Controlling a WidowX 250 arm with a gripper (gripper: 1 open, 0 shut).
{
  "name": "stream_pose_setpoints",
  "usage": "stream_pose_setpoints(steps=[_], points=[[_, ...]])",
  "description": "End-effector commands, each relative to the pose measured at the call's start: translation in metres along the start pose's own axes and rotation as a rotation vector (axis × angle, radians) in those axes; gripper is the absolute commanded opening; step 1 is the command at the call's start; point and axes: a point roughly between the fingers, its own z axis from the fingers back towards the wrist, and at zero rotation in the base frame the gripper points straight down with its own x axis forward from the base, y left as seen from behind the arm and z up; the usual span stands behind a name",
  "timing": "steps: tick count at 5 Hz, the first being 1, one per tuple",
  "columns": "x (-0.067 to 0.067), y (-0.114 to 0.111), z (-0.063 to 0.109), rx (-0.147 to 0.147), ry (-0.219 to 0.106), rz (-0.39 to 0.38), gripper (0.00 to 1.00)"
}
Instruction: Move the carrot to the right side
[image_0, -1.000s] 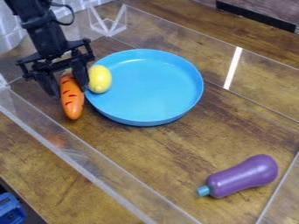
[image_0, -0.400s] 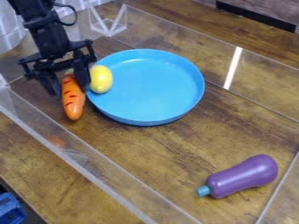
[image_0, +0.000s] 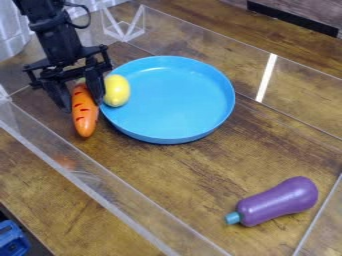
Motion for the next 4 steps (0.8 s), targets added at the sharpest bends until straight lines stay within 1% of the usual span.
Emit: stream_pose_setpoints(steps=[1, 2, 4], points=[[0.008, -0.02, 0.024, -0.016, -0.078, -0.077, 0.0], [0.008, -0.028, 0.032, -0.02, -0.081, -0.099, 0.0], [0.009, -0.034, 0.037, -0.022, -0.079, -0.123, 0.0]])
